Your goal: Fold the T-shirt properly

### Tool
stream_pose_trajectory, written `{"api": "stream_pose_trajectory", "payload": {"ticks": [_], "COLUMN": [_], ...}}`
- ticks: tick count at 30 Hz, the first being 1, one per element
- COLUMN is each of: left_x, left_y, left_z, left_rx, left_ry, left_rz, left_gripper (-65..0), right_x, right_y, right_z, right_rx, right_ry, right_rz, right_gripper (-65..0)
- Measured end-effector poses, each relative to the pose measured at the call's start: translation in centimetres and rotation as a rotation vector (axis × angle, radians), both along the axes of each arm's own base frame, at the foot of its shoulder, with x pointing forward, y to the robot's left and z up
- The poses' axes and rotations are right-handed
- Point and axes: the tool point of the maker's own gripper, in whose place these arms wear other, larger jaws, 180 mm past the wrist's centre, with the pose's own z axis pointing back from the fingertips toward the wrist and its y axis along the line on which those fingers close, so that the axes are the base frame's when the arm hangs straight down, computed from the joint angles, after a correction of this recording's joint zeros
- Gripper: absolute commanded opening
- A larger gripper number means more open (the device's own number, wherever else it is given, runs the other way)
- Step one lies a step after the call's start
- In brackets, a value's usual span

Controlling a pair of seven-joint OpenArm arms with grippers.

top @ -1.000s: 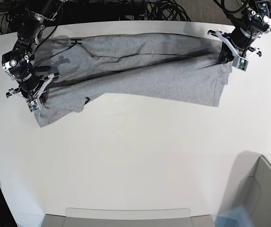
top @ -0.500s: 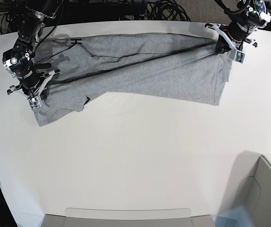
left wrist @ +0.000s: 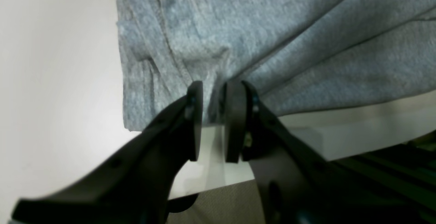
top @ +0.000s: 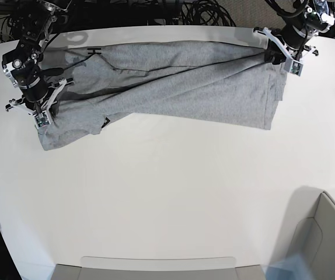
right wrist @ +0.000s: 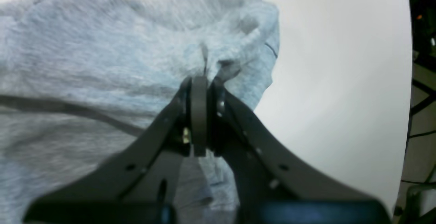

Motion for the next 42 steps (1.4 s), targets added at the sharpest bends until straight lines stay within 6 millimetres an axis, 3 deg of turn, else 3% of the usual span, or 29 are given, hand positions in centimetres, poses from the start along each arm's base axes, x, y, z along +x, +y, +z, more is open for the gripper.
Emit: {"api": "stream_pose_trajectory", "payload": {"ticks": [13, 23, 27, 32, 37, 42], "left_x": [-0.1, -0.1, 0.7, 1.2, 1.1, 1.8], "left_y": [0.2, 0.0, -0.3, -1.3, 0.2, -0.4], "left_z": [0.2, 0.2, 1.6, 2.7, 3.0, 3.1], "left_rx": [-0.011, -0.018, 0.003, -0.014, 0.015, -0.001], "left_ry": [-0.016, -0.017, -0.058, -0.1, -0.108, -0.124], "left_rz": [0.053, 0.056, 0.031, 0.035, 0.08, 0.075], "left_gripper": [-53.3, -53.3, -53.3, -53.3, -53.3, -53.3], "right_x": [-5.4, -6.5, -7.5, -7.7, -7.3, -6.0], "right_y": [0.1, 0.0, 0.0, 0.6, 0.6, 0.5], "right_z": [-2.4, -3.2, -4.8, -5.1, -4.3, -1.9], "right_rx": [-0.023, -0.026, -0.058, -0.063, -0.073, -0.085], "right_ry": [0.117, 0.151, 0.216, 0.226, 0.203, 0.123], "right_rz": [0.01, 0.007, -0.005, -0.022, -0.019, -0.026], "right_gripper": [-65.0, -65.0, -65.0, -50.9, -40.6, -39.6]}}
